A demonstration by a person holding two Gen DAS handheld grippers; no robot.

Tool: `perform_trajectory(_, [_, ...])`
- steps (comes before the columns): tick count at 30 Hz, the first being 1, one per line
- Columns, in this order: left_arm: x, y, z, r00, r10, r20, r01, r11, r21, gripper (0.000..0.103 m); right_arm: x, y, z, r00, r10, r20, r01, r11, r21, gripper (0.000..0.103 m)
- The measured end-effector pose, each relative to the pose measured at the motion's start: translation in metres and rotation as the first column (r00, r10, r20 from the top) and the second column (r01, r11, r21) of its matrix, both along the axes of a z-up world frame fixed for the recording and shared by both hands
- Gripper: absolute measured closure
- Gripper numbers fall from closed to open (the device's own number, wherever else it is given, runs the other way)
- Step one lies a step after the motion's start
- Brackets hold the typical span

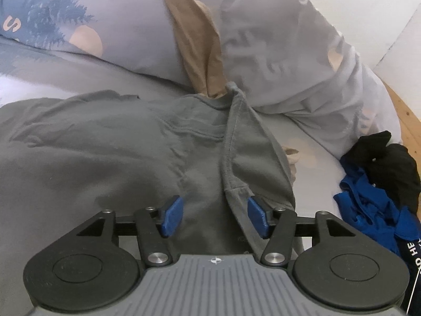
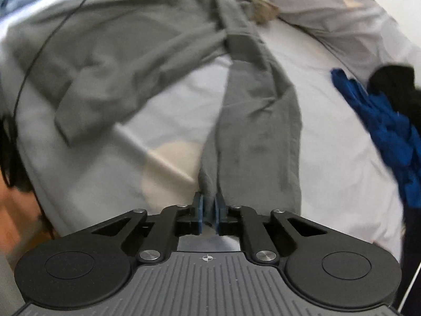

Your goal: Fold clothes

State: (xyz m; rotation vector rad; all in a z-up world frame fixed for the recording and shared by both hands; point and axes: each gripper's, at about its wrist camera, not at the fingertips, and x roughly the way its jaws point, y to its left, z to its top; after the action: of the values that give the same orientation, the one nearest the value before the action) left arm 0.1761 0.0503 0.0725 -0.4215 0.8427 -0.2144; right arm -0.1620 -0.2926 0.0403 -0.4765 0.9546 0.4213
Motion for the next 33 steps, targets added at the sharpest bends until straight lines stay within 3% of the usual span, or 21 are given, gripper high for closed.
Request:
perform_trajectory(6, [0.008, -0.004, -0.002, 0.999, -0.006, 0.052, 0.008, 0.999, -0.037, 0.032, -0.002, -0.035, 0.044, 0.982, -0.170, 0.086, 0.153, 0.973, 0.174, 0.098])
perform_trajectory(9, [0.016, -0.009, -0.003, 0.998, -0.004, 0.058, 0.006, 0.999, -0.039, 0.029, 0.001, -0.051, 0.058, 0.970, -0.226, 0.088, 0.202, 0.954, 0.220, 0.098])
perform_trajectory(14, [0.024, -0.017, -0.005, 0.998, 0.000, 0.056, 0.004, 0.998, -0.056, 0.029, 0.003, -0.066, 0.067, 0.952, -0.279, 0.127, 0.243, 0.940, 0.241, 0.098])
perform_trajectory(18, [0.027, -0.023, -0.007, 0.998, -0.013, 0.057, 0.015, 0.999, -0.029, 0.029, 0.005, -0.079, 0.075, 0.923, -0.339, 0.180, 0.286, 0.920, 0.268, 0.098])
perform_trajectory(22, [0.032, -0.024, -0.012, 0.999, -0.009, 0.047, 0.010, 1.000, -0.023, 0.029, 0.002, -0.087, 0.082, 0.915, -0.355, 0.192, 0.296, 0.914, 0.278, 0.098])
perform_trajectory(28, [0.037, -0.034, -0.018, 0.999, -0.027, 0.018, 0.027, 1.000, -0.015, 0.063, -0.001, -0.086, 0.084, 0.916, -0.359, 0.178, 0.301, 0.910, 0.284, 0.098])
perform_trajectory(29, [0.037, -0.036, -0.017, 0.999, -0.024, 0.022, 0.025, 1.000, -0.015, 0.079, -0.001, -0.086, 0.084, 0.917, -0.358, 0.175, 0.302, 0.910, 0.284, 0.098])
perform_trajectory(33, [0.032, -0.039, -0.006, 0.997, 0.002, 0.072, 0.001, 0.999, -0.043, 0.088, -0.002, -0.085, 0.085, 0.914, -0.364, 0.181, 0.305, 0.909, 0.284, 0.098])
